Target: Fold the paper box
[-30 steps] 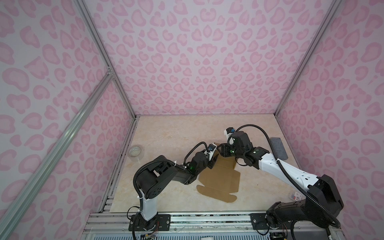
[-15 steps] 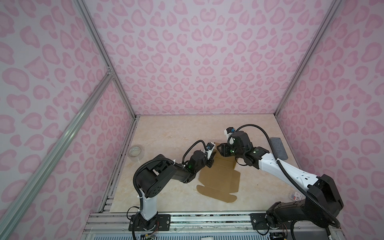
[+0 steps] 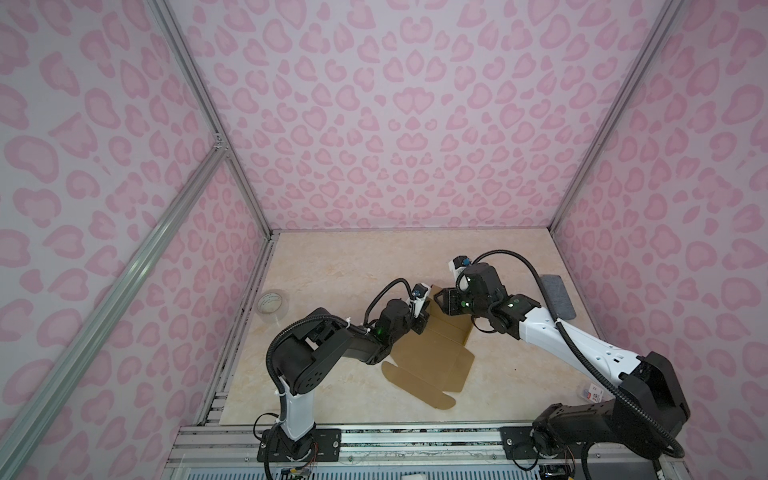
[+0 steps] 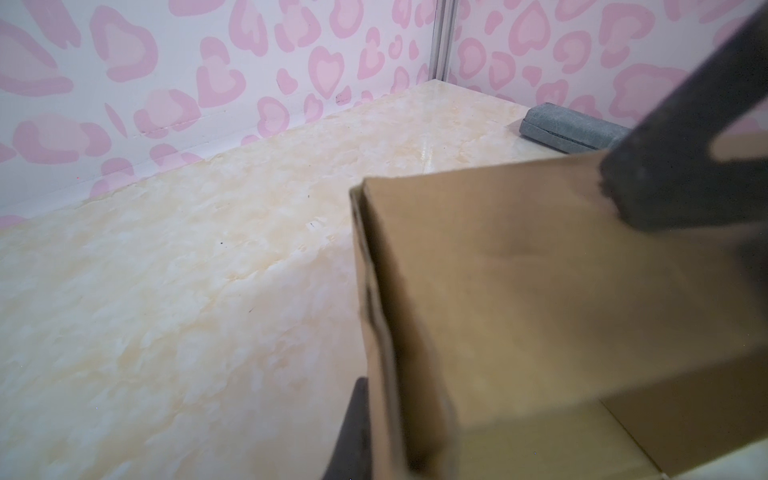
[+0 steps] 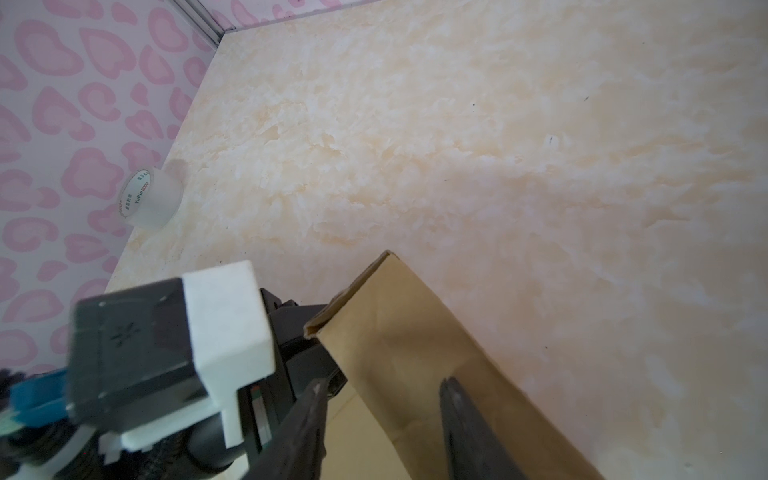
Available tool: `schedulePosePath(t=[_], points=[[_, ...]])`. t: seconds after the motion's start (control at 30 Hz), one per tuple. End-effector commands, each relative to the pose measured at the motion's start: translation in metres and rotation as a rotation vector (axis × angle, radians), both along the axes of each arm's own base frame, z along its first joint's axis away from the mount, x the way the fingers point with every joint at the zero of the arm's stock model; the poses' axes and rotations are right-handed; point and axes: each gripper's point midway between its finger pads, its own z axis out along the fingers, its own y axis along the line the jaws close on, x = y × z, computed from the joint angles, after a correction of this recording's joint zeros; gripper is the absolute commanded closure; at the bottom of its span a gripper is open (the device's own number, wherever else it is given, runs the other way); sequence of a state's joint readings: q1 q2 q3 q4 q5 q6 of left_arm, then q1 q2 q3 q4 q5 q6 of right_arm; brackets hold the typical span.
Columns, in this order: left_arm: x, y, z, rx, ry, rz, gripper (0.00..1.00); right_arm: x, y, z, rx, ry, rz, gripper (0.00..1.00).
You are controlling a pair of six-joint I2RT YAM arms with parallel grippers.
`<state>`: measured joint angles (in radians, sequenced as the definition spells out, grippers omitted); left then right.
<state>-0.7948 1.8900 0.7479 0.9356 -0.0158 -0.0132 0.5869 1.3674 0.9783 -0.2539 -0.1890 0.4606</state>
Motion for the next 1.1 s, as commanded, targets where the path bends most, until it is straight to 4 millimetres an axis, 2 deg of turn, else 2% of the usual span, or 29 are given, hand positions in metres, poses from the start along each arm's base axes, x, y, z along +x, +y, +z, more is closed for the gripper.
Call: schedulePosePath(t=[0.0, 0.13, 0.27, 0.57, 0.73, 0.83, 1.07], points=[[-0.007, -0.010, 0.015, -0.029, -0.029, -0.063, 0.96, -0.007, -0.006, 0.008, -0.003, 0.014, -0.011, 0.53], [-0.010, -0.005, 0.028, -0.033, -0.039, -0.058, 0.96, -0.011, -0.016, 0.044, 0.005, -0.065, -0.024, 0.52], [-0.018, -0.001, 0.047, -0.064, -0.025, -0.066, 0.96, -0.015, -0.032, 0.067, 0.014, -0.121, -0.062, 0.51], [-0.041, 0.009, 0.089, -0.130, 0.018, -0.094, 0.96, -0.008, -0.089, 0.078, 0.130, -0.120, -0.229, 0.50], [-0.056, 0.011, 0.112, -0.169, 0.033, -0.106, 0.96, -0.006, -0.073, 0.053, 0.202, -0.030, -0.194, 0.50], [-0.063, 0.010, 0.119, -0.176, 0.052, -0.109, 0.96, -0.005, -0.067, 0.042, 0.249, -0.002, -0.193, 0.50], [-0.058, 0.010, 0.113, -0.145, 0.129, -0.039, 0.96, -0.011, -0.046, 0.028, 0.359, 0.085, -0.134, 0.50]])
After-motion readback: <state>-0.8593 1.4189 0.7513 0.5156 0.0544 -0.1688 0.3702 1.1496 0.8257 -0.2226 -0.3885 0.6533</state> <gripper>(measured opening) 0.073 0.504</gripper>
